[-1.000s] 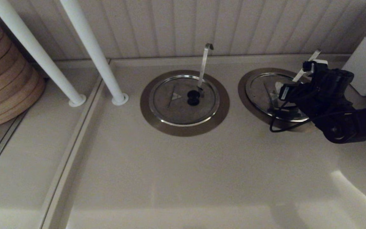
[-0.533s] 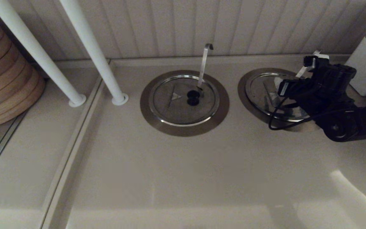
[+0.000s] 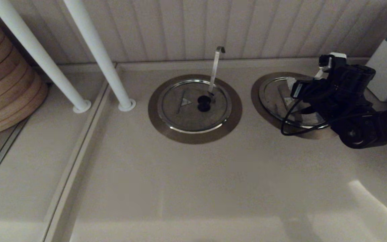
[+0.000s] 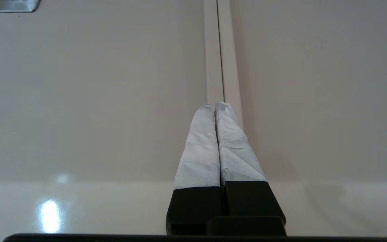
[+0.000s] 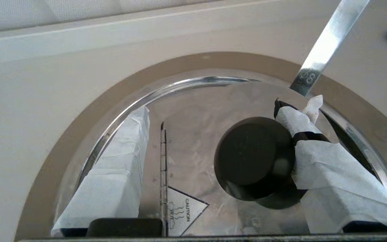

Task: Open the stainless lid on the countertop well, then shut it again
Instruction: Open the lid

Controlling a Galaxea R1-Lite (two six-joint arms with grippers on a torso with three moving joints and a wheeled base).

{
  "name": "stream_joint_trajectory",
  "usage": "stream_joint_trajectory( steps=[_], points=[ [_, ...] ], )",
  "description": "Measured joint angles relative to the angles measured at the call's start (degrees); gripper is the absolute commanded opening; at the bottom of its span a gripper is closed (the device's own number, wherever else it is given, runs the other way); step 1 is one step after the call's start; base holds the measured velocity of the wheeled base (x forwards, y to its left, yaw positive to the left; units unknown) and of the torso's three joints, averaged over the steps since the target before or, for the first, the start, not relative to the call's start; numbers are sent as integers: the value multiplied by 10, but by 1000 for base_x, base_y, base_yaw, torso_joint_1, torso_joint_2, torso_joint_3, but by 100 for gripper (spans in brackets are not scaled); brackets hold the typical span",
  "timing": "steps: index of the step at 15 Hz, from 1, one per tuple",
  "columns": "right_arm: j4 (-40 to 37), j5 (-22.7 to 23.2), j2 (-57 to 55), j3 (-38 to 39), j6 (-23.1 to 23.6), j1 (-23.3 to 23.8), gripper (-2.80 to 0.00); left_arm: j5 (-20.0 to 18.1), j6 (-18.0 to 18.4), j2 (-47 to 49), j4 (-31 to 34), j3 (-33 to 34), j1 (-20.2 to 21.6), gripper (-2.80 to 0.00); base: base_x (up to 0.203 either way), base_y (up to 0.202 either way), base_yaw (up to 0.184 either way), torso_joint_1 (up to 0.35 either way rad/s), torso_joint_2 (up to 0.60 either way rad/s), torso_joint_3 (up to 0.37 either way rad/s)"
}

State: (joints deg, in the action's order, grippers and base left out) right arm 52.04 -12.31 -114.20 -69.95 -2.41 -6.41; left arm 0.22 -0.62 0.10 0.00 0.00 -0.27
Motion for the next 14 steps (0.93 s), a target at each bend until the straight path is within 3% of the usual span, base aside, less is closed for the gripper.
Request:
stream_joint_trajectory(
  steps=[14],
  points=[
    [2, -26, -20, -22, 7, -21, 0, 0, 0, 0, 0, 0, 0, -280, 0, 0, 0, 0, 0, 0]
  ],
)
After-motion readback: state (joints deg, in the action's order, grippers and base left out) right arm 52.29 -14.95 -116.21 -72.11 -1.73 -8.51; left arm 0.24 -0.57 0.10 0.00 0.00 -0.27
